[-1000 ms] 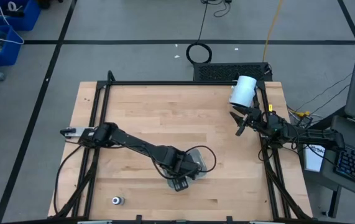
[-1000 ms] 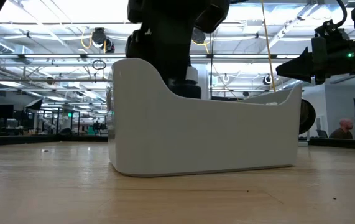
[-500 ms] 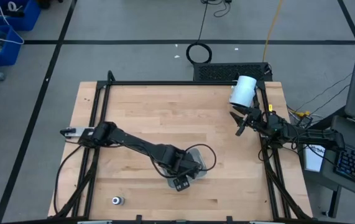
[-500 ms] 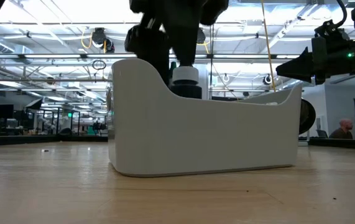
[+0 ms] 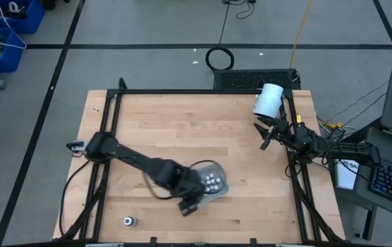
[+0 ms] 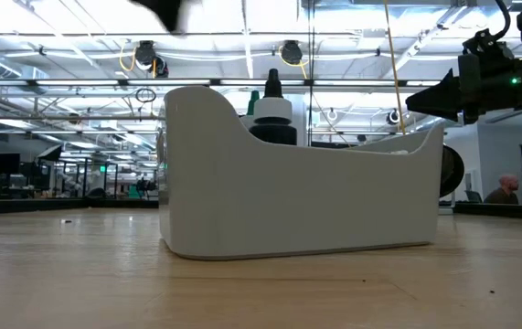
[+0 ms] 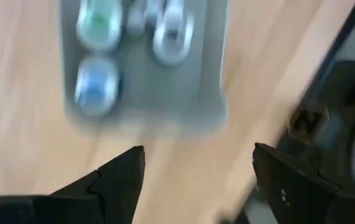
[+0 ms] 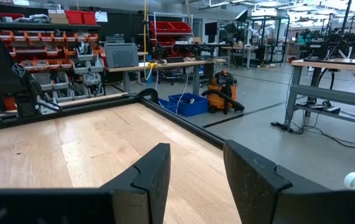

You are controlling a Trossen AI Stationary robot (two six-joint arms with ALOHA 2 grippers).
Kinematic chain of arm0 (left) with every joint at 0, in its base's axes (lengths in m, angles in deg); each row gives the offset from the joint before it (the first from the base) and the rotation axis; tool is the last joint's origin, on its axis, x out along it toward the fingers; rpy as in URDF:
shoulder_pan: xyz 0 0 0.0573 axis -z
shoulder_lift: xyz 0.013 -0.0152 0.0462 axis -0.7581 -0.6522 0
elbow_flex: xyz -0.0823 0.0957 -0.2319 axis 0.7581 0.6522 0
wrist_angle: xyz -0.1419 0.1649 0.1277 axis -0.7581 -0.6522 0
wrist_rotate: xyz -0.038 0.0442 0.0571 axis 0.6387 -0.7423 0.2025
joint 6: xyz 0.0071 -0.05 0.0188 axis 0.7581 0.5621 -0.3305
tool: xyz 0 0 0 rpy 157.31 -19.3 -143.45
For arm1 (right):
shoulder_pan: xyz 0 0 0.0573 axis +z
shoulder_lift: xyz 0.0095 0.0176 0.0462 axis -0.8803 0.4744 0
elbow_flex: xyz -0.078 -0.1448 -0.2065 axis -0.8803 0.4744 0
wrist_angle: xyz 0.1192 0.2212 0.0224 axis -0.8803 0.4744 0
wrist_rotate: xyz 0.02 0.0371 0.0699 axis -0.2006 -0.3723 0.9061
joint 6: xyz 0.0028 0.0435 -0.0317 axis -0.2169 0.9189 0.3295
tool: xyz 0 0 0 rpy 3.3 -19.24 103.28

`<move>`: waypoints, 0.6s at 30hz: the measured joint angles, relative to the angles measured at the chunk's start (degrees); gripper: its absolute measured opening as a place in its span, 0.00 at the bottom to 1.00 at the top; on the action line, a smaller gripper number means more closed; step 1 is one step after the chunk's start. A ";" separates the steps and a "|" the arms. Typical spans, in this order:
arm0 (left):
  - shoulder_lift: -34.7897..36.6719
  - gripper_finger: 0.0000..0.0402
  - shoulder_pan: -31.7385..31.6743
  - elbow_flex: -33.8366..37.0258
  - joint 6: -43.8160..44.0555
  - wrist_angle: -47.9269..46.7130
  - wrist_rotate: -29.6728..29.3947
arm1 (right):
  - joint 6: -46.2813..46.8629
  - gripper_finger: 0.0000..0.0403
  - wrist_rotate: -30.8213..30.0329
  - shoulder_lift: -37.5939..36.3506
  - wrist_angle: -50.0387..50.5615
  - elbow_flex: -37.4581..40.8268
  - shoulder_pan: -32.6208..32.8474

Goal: Pick & Place food coloring
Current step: Put the large violet food coloring bottle in the gray bin

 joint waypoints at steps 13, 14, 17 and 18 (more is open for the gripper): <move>5.67 0.74 18.89 0.14 47.29 -15.45 -6.33 | 0.00 0.35 0.00 0.00 0.02 0.00 0.00; 5.46 0.74 20.14 0.45 50.75 -15.91 -6.35 | 0.00 0.35 0.00 0.00 0.02 0.02 0.00; 5.13 0.74 23.13 2.62 61.00 -16.13 -6.23 | 0.00 0.35 0.00 0.00 0.02 0.00 0.00; 5.19 0.74 23.98 3.77 64.09 -16.03 -6.25 | 0.00 0.35 0.00 0.00 0.01 0.00 0.00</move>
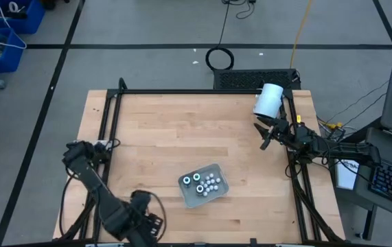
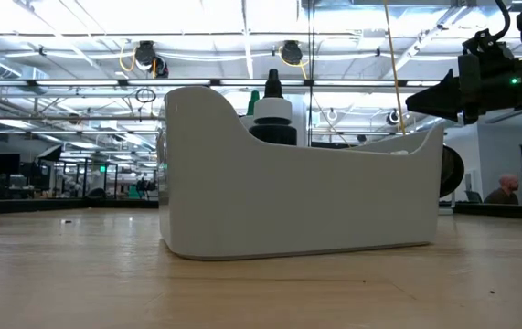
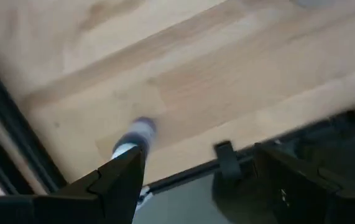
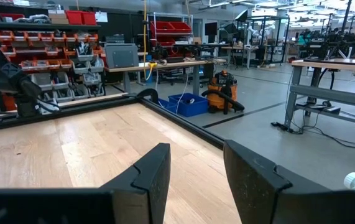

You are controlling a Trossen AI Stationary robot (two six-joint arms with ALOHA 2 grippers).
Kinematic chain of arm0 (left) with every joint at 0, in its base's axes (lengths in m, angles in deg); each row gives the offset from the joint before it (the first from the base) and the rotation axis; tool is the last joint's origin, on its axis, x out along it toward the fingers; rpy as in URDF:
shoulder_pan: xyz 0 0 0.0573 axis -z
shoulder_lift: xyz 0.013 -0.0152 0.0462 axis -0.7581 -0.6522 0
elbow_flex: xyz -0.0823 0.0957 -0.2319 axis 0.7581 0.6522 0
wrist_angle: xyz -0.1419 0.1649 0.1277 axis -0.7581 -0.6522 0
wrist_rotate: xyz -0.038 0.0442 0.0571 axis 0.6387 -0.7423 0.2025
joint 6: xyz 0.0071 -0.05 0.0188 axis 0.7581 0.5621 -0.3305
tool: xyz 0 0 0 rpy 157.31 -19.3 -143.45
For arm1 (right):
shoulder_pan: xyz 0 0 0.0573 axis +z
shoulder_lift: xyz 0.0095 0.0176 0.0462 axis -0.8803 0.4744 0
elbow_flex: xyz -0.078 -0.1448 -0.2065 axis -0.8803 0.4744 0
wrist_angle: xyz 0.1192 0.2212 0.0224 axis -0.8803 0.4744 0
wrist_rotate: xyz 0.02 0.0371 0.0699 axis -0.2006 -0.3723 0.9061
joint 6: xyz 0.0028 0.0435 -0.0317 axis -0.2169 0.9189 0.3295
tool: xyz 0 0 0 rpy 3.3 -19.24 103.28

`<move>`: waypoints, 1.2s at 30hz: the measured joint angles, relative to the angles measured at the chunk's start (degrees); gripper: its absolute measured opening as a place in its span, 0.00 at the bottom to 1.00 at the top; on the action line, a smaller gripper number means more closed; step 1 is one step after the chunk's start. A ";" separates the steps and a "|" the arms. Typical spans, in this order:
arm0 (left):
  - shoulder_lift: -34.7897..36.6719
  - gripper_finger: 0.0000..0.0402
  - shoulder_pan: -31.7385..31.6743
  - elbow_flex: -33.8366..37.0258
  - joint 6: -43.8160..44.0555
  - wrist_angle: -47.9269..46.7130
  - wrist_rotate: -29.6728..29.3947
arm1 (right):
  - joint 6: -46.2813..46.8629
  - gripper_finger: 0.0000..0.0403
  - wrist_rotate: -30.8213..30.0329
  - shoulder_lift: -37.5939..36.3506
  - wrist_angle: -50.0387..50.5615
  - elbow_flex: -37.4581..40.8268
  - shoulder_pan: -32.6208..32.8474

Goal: Pick & Place food coloring
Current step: Put the large violet food coloring bottle in the gray bin

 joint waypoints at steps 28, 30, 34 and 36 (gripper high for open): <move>0.01 0.74 6.71 16.17 12.53 9.20 7.18 | 0.00 0.35 0.00 0.00 0.00 0.00 0.00; 0.01 0.74 7.25 16.17 14.13 8.85 7.20 | 0.00 0.35 0.00 0.00 -0.01 0.00 0.00; 0.01 0.74 8.18 16.17 16.00 9.03 6.48 | 0.00 0.35 0.00 0.00 -0.01 0.00 0.00; 0.01 0.74 8.34 16.17 16.04 9.01 5.65 | 0.00 0.35 0.00 0.00 -0.01 0.01 0.00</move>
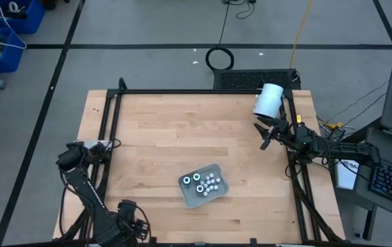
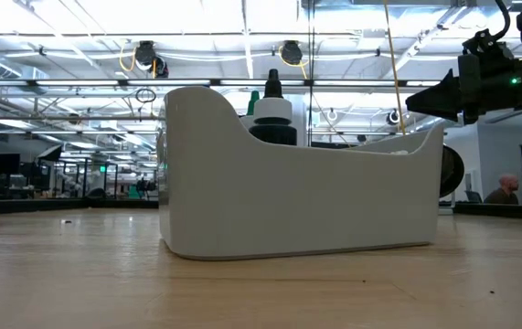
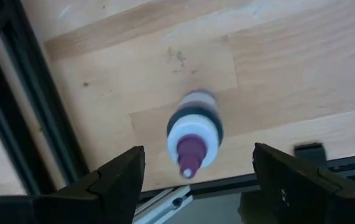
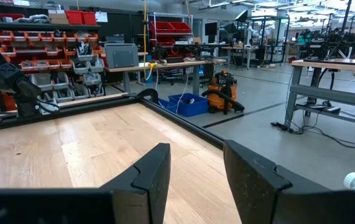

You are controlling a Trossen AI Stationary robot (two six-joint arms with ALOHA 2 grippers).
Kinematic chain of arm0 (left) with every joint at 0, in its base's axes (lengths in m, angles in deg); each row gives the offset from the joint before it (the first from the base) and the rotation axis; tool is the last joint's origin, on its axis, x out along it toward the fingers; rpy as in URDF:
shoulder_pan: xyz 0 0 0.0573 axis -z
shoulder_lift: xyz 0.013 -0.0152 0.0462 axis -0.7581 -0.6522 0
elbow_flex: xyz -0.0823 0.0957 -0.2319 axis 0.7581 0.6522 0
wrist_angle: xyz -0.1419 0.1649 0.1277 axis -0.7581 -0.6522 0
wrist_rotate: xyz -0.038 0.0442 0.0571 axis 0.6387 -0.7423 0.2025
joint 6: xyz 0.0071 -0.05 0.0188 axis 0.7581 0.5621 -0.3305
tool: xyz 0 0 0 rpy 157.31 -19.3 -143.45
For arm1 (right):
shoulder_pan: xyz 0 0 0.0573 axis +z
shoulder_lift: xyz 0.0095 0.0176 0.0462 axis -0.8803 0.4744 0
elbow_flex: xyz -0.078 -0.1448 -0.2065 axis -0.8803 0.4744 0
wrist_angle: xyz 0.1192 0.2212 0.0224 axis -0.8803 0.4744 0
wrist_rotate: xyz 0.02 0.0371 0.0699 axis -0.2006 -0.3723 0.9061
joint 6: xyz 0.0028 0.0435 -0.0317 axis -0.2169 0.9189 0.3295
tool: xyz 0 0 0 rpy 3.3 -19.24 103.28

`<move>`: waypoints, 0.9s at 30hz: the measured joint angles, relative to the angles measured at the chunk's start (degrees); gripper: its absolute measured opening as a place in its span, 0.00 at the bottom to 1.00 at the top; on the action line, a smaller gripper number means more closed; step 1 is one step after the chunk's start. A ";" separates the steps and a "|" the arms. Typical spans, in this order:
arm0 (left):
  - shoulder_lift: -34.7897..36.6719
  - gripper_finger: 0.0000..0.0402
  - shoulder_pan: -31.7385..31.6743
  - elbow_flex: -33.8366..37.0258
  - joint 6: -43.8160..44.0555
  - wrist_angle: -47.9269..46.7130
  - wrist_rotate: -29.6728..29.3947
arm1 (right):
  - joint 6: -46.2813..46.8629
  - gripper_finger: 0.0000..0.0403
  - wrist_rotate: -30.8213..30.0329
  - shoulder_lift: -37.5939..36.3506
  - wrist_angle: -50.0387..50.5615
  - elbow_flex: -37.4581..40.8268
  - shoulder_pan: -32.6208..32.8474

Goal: Pick & Place food coloring
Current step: Put the large violet food coloring bottle in the gray bin

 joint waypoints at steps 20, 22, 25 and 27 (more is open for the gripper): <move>0.20 0.64 0.12 3.54 -0.56 3.60 0.56 | 0.00 0.35 0.00 0.00 0.00 0.01 0.00; 0.20 0.58 0.11 3.54 -0.51 3.72 0.37 | 0.00 0.35 0.00 0.00 0.00 0.00 0.00; 0.20 0.48 0.01 3.54 -0.31 3.82 -0.74 | 0.00 0.35 0.00 0.00 0.00 0.00 0.00; 0.20 0.43 0.01 3.52 -0.36 3.82 -1.86 | 0.00 0.35 0.00 0.00 0.00 0.00 0.00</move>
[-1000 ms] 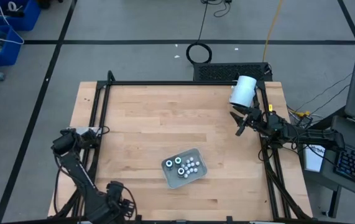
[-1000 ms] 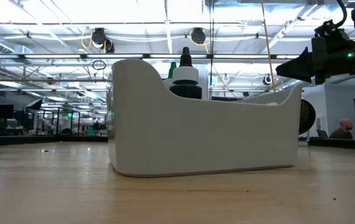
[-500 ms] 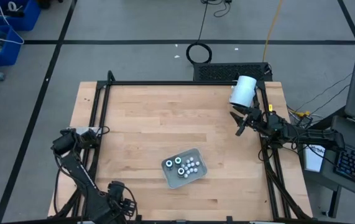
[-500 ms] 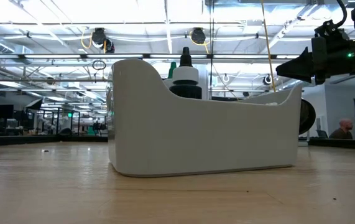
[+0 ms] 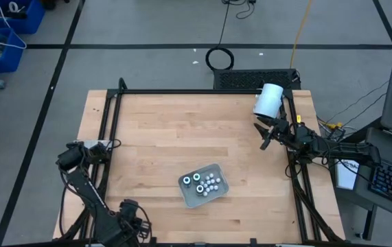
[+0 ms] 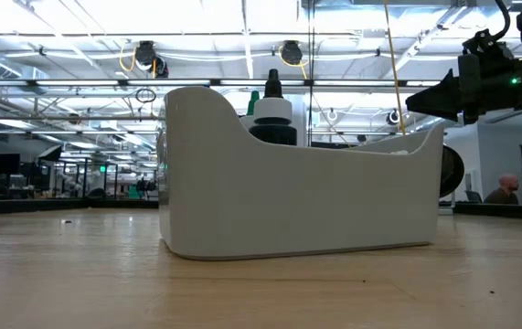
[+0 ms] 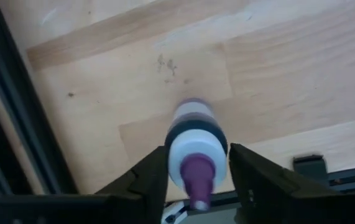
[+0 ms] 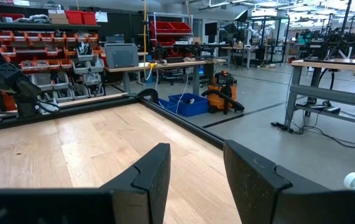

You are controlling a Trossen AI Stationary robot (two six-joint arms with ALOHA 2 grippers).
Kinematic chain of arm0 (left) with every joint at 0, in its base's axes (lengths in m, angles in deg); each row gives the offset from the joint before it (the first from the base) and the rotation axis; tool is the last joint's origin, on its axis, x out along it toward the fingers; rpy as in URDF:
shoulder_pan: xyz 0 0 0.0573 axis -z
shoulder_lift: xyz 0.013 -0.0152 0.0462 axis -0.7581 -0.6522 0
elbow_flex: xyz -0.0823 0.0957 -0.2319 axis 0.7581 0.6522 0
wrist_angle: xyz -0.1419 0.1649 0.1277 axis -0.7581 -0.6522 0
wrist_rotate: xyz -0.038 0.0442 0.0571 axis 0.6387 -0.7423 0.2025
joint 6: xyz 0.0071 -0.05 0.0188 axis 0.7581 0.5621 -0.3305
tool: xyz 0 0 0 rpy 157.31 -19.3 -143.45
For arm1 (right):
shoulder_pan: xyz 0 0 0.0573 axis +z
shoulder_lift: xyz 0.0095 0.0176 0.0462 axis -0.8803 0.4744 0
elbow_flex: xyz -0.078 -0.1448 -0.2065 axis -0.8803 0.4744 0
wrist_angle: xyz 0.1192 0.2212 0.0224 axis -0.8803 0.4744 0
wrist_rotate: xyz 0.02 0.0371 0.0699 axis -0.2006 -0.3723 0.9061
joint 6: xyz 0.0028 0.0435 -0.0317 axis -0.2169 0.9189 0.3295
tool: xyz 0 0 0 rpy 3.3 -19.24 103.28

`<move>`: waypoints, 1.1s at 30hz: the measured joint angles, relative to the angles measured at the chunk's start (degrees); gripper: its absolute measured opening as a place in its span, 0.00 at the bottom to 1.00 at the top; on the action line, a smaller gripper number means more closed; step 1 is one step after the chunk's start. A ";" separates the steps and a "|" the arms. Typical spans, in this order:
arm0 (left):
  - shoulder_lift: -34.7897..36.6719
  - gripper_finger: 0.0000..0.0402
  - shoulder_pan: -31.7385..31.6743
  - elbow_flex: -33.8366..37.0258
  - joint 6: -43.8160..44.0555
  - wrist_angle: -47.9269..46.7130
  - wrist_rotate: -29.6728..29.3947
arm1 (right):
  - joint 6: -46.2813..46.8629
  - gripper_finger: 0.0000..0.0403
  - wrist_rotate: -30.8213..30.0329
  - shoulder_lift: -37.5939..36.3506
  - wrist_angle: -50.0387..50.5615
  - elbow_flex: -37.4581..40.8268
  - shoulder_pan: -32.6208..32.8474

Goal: Pick & Place food coloring
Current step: Put the large violet food coloring bottle in the gray bin

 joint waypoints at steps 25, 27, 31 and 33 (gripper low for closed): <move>0.15 0.31 -6.45 -7.81 -21.97 -4.82 -11.44 | 0.00 0.35 0.00 0.02 0.00 0.01 0.00; 0.15 0.31 -8.20 -10.98 -26.66 -6.20 -13.71 | 0.00 0.35 0.00 0.02 0.00 0.00 0.00; 0.17 0.31 -11.77 -18.09 -39.18 -7.21 -20.14 | 0.00 0.35 0.00 0.02 0.02 -0.01 0.00; 0.17 0.31 -13.85 -21.60 -46.24 -7.06 -22.75 | 0.00 0.35 0.00 0.02 0.02 0.01 0.00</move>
